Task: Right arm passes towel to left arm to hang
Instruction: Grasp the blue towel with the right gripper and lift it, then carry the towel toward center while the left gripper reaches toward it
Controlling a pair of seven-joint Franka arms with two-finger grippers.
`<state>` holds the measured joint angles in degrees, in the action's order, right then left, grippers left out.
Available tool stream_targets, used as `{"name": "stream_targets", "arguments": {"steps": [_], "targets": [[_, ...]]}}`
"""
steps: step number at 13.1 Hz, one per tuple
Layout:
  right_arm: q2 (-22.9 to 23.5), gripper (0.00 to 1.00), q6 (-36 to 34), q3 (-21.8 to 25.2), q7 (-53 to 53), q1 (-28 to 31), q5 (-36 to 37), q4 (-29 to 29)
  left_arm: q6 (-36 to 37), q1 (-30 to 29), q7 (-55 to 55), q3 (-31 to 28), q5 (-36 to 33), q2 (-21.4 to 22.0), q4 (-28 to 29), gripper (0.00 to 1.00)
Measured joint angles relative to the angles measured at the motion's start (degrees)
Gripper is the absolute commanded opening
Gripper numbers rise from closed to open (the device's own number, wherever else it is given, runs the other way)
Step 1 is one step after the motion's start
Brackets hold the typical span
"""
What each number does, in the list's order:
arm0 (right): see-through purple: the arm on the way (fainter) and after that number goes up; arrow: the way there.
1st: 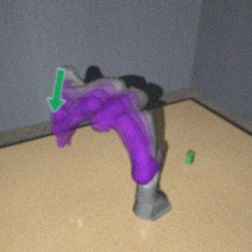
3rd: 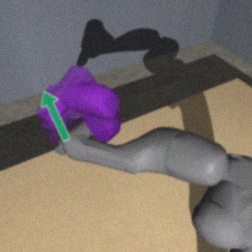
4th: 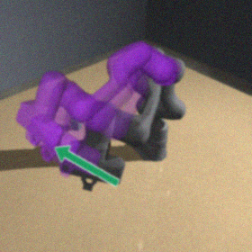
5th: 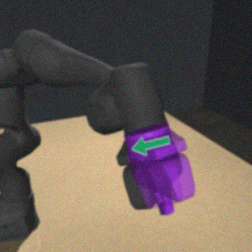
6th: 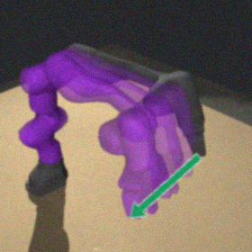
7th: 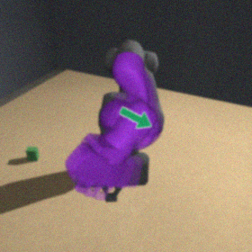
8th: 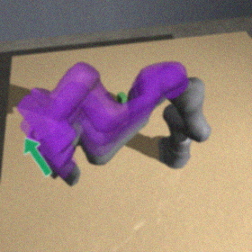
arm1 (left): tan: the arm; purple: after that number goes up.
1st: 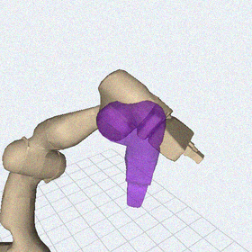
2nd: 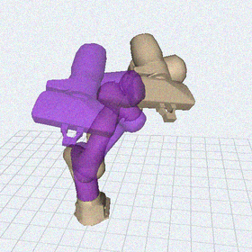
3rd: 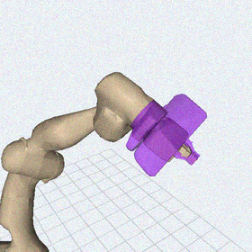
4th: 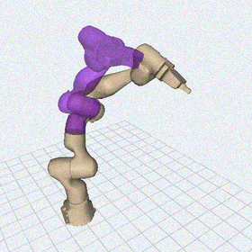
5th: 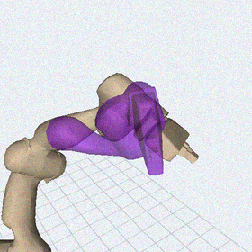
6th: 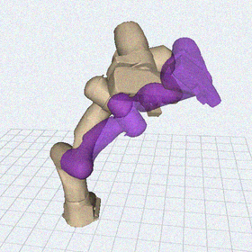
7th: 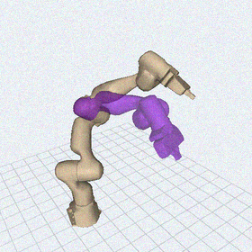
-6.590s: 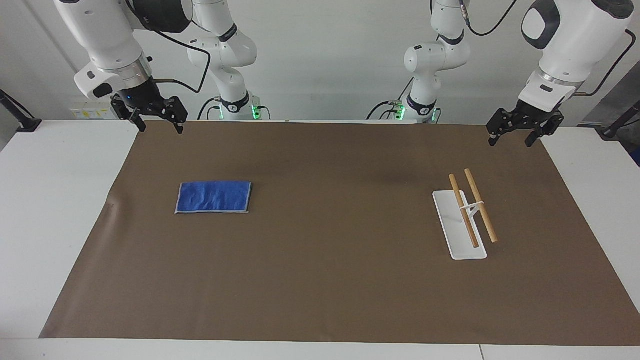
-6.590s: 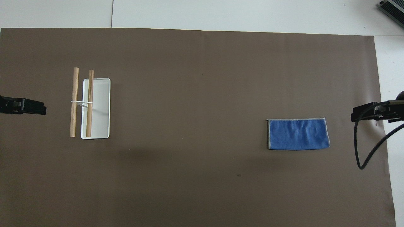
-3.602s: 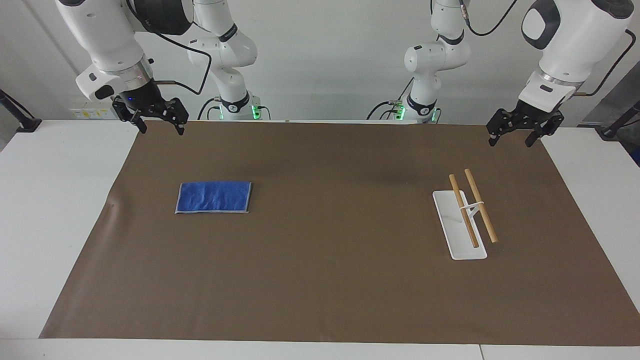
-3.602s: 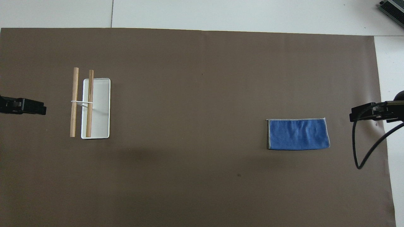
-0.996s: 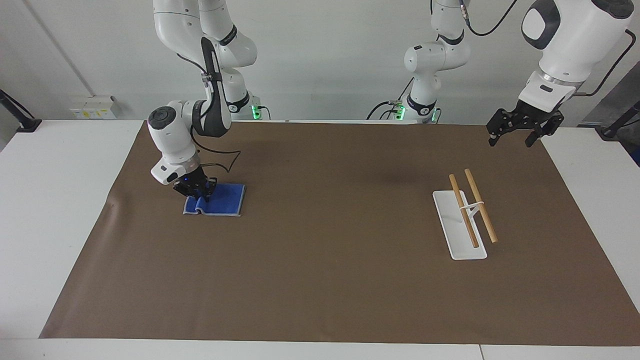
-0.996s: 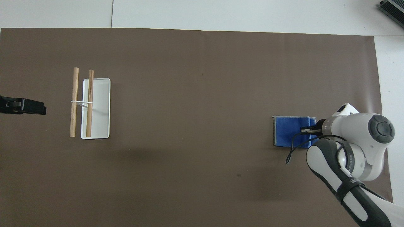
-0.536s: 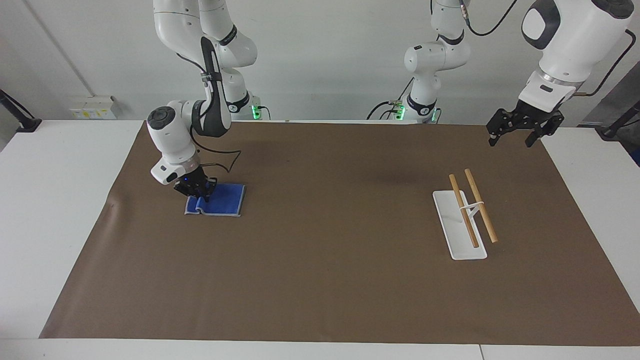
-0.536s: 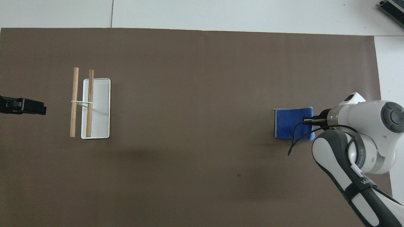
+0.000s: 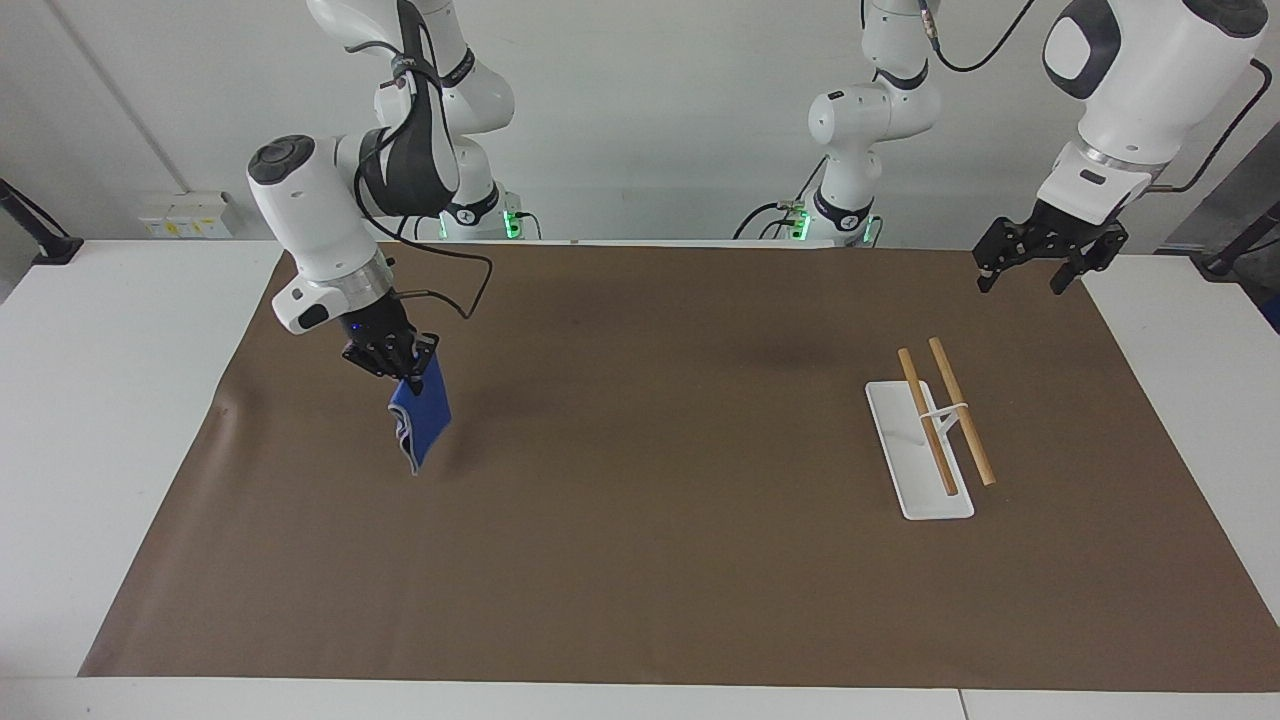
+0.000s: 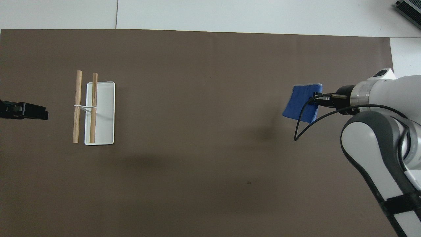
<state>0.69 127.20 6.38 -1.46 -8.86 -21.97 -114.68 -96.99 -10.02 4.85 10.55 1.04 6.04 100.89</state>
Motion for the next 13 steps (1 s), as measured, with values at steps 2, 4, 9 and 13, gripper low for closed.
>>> {"name": "stream_targets", "arguments": {"steps": [2, 4, 9, 13], "targets": [[0.1, 0.00, 0.0, 0.0, -0.2, 0.0, -9.6, 0.4, 0.0, 0.0, 0.0, 0.0, 0.0, 0.0, 0.0, 1.00], [0.1, 0.00, 0.0, 0.0, -1.4, 0.0, -18.1, 0.4, 0.0, 0.0, 0.0, 0.0, 0.0, 0.0, 0.0, 1.00], [0.2, 0.00, 0.4, 0.0, -11.6, -2.7, -33.4, 0.5, 0.0, 0.1, 0.2, 0.4, 0.0, 0.0, 0.0, 1.00], [1.2, 0.00, 5.9, -0.1, -18.2, -8.4, -43.3, 0.5, 0.0, 0.6, -1.6, 1.6, 0.1, 0.0, 0.0, 1.00]]}}
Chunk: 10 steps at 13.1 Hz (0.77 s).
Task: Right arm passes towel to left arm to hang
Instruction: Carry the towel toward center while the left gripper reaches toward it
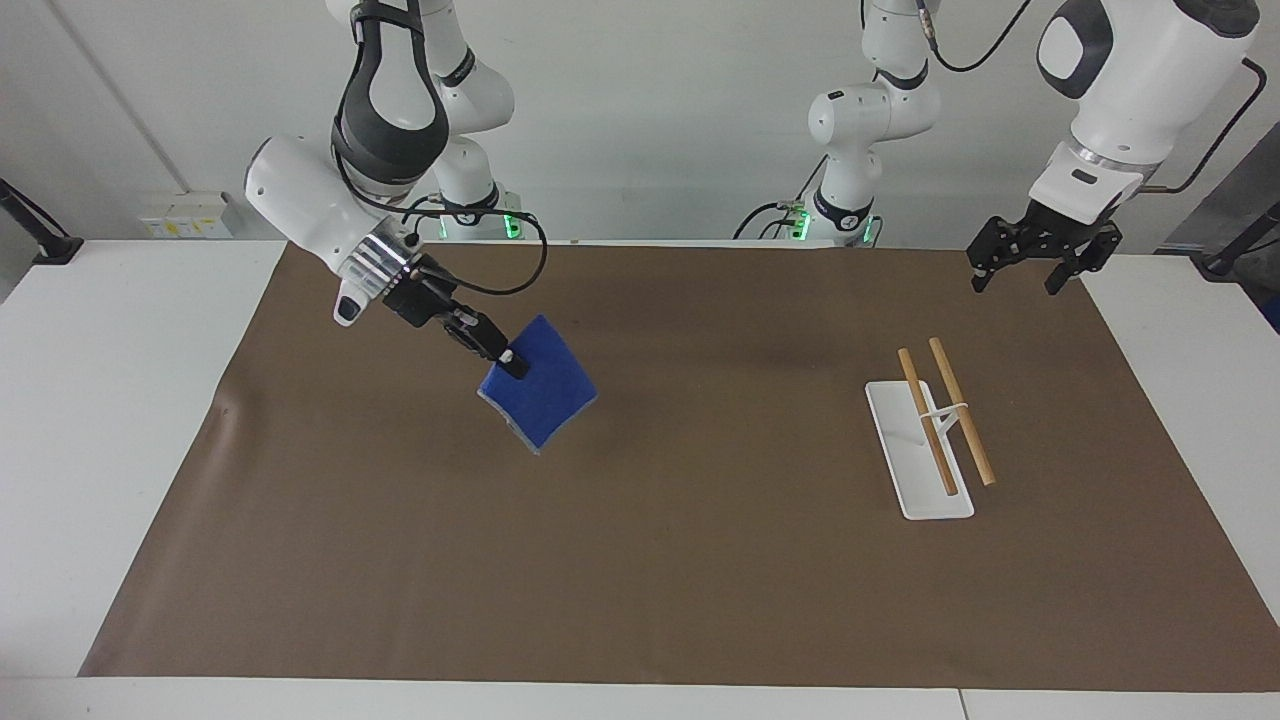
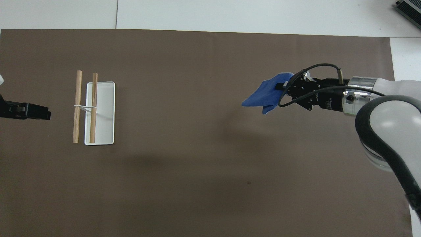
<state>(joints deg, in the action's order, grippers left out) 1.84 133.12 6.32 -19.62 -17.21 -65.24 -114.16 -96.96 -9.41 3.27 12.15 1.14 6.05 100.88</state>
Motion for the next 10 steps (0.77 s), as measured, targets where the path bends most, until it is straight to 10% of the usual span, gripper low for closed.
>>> {"name": "stream_targets", "arguments": {"steps": [10], "targets": [[2.6, 0.00, 13.4, -0.1, -5.2, -12.3, -25.5, 0.0, -12.9, 7.2, -56.2, 5.6, 14.5, 0.0, 0.7, 1.00]]}}
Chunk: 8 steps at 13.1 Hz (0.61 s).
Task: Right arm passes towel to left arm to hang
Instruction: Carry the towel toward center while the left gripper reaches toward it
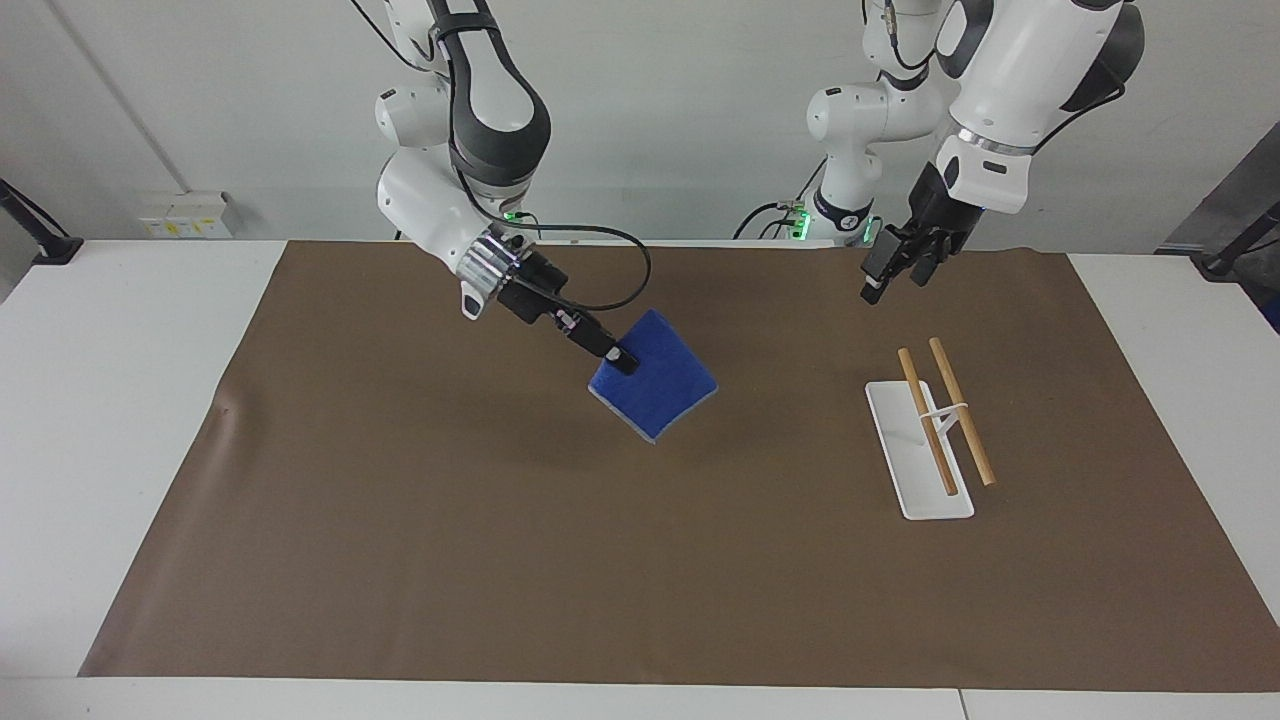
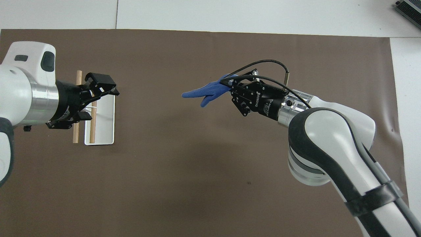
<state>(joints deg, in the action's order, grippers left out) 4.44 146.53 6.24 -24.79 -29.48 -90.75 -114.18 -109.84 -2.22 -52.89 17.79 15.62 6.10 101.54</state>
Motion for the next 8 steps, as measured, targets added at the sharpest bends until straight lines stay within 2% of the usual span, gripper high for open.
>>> {"name": "stream_targets", "arguments": {"steps": [2, 4, 6, 8], "targets": [[0.0, 0.00, 1.0, 0.0, -0.5, -0.7, -5.3, 0.0, -6.9, 0.0, -8.1, 1.0, 3.8, 0.0, 2.1, 1.00], [0.0, 0.00, 2.9, 0.0, -1.0, -1.8, -9.4, 0.2, -16.1, 0.1, -18.6, 3.5, 4.2, 0.0, 4.6, 1.00], [0.1, 0.00, 5.3, 0.0, -2.6, -3.7, -11.4, 0.9, -23.4, 0.2, -26.6, 5.8, 4.2, 0.0, 7.0, 1.00], [0.4, 0.00, 7.2, 0.0, -4.7, -5.8, -11.5, 1.8, -27.6, 0.3, -29.9, 7.5, 4.2, 0.0, 9.6, 1.00]]}}
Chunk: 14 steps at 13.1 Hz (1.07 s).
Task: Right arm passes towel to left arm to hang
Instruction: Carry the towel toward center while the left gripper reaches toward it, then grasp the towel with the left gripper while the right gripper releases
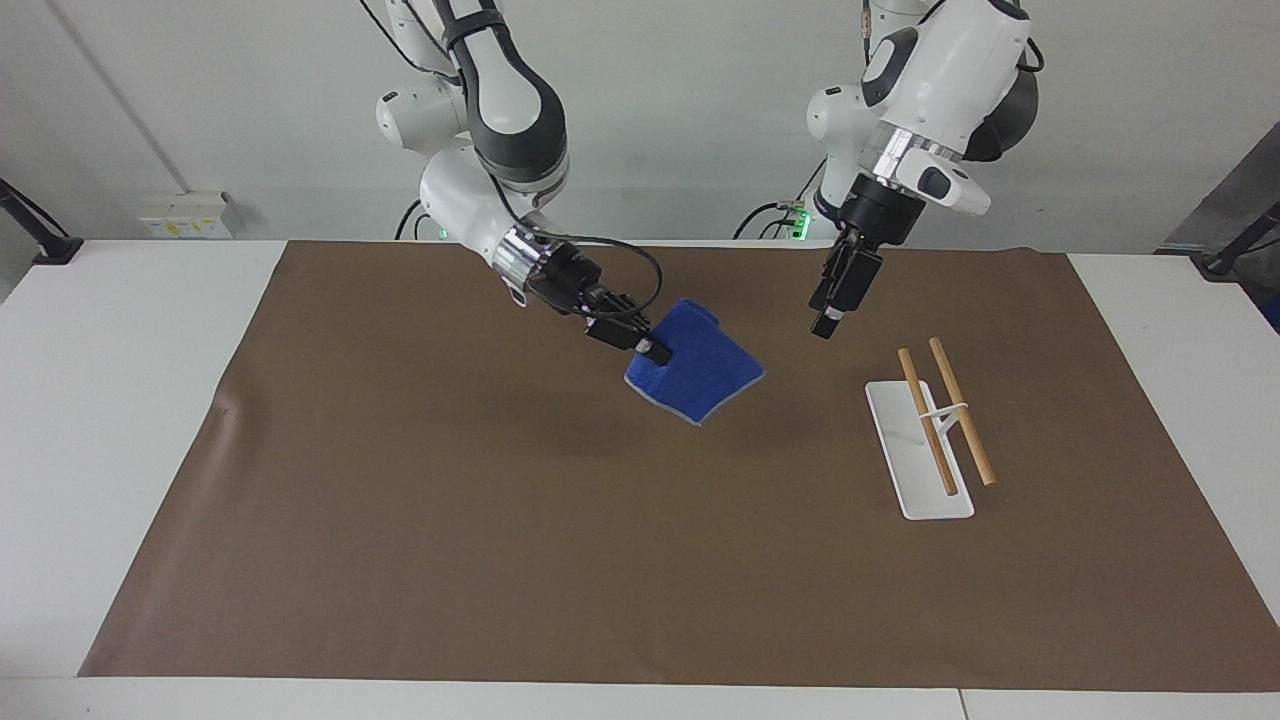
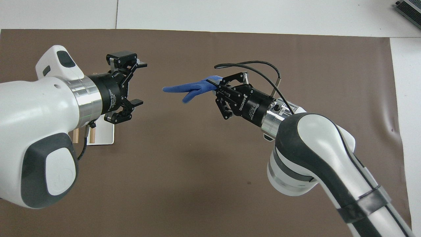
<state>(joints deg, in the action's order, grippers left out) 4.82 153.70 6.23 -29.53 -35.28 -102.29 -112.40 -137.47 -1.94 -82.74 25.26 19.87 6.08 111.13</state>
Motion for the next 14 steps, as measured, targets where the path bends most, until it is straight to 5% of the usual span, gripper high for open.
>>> {"name": "stream_targets", "arguments": {"steps": [11, 12, 14], "targets": [[1.7, 0.00, 0.4, -1.0, -0.5, -0.6, -3.5, 1.4, -16.2, 0.1, -4.8, 4.4, 0.1, -6.1, 4.9, 1.00], [1.7, 0.00, 0.4, -1.1, -0.5, -0.6, -3.5, 1.4, -16.3, 0.1, -4.8, 4.6, 0.1, -6.1, 4.9, 0.95], [1.7, 0.00, 0.4, -1.1, -0.5, -0.6, -3.5, 1.4, -16.3, 0.2, -4.8, 4.8, 0.1, -6.1, 4.8, 0.50]]}}
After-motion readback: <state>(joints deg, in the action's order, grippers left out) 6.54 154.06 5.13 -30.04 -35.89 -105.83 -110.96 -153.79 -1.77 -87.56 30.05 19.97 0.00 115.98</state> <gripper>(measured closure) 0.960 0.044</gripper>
